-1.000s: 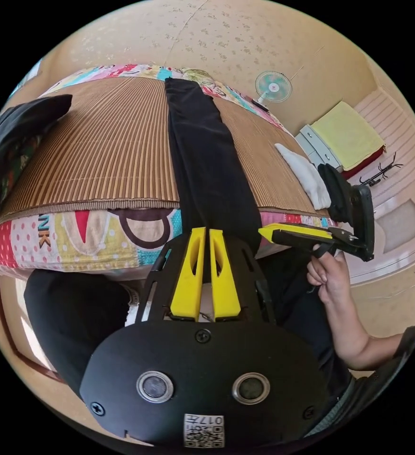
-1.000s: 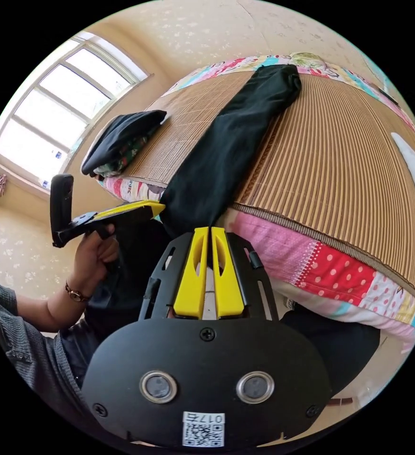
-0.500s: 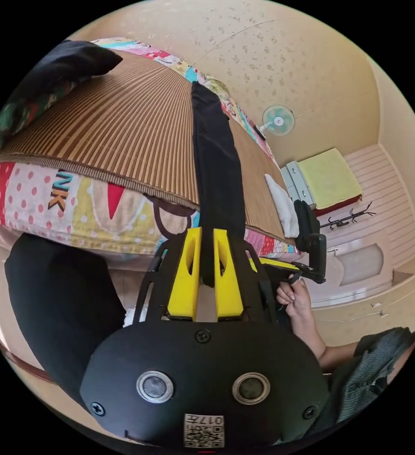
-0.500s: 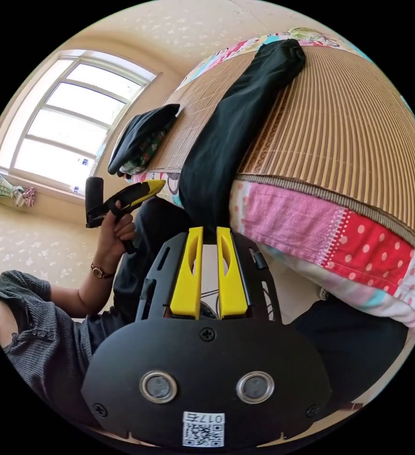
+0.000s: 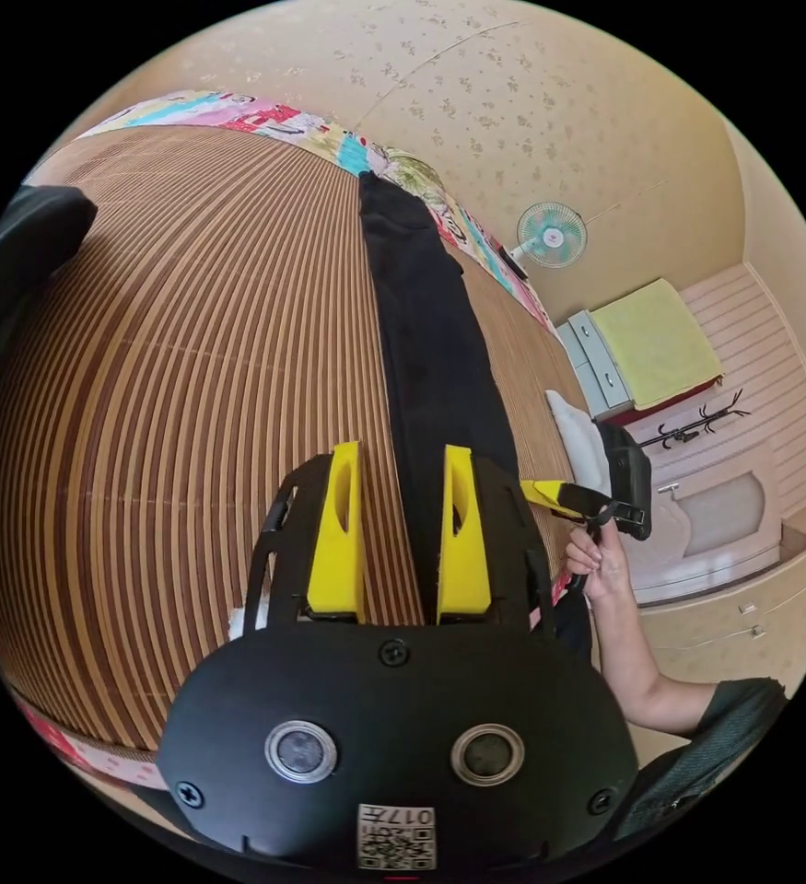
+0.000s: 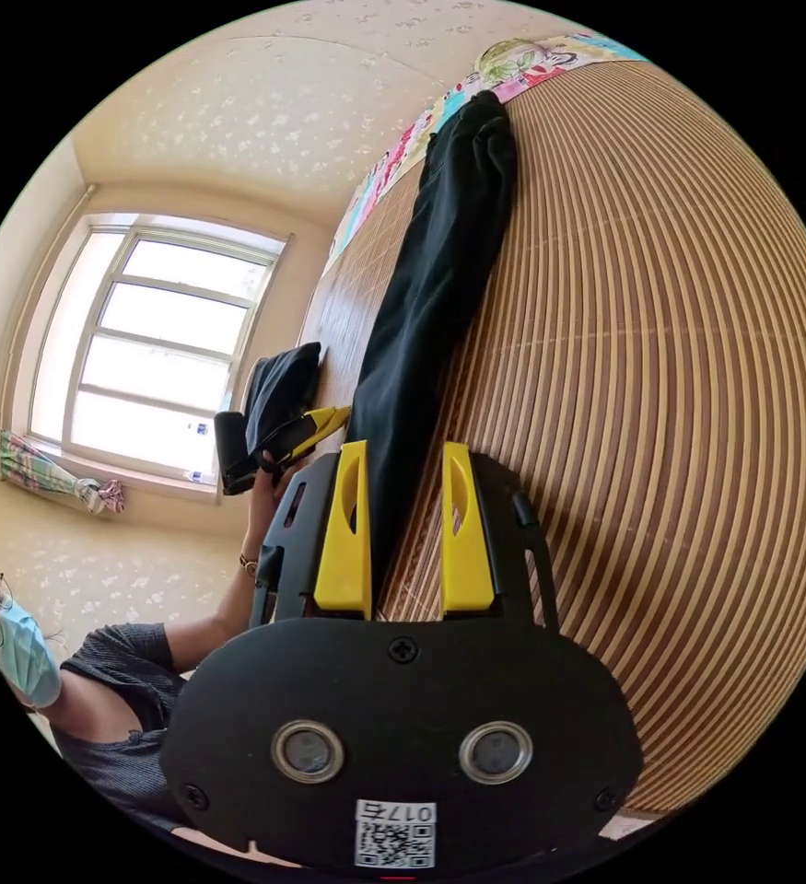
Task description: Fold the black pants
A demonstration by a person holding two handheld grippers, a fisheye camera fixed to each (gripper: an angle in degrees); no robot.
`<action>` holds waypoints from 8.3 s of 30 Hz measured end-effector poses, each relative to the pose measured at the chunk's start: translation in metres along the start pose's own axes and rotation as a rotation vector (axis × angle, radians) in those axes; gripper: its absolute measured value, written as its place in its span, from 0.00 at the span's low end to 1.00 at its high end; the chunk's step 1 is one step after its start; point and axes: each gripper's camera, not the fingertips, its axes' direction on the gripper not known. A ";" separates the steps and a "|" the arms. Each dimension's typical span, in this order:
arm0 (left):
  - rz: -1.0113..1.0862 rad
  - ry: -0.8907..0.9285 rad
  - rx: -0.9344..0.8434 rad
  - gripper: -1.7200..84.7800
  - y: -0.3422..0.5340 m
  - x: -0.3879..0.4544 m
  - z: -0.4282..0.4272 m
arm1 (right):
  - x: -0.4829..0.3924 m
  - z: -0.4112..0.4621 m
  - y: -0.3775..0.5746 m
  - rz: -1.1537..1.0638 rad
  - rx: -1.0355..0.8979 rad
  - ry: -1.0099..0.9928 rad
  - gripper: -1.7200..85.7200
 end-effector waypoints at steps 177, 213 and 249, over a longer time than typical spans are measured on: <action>0.077 0.901 0.416 0.10 -0.023 0.040 -0.110 | 0.021 -0.125 0.228 0.052 0.117 -0.072 0.17; -0.052 0.244 -0.136 0.16 0.286 0.032 0.062 | -0.097 0.042 0.255 -0.269 -0.110 0.677 0.20; -0.048 0.267 0.050 0.09 0.228 -0.005 -0.004 | -0.067 0.020 0.269 -0.284 -0.154 0.180 0.05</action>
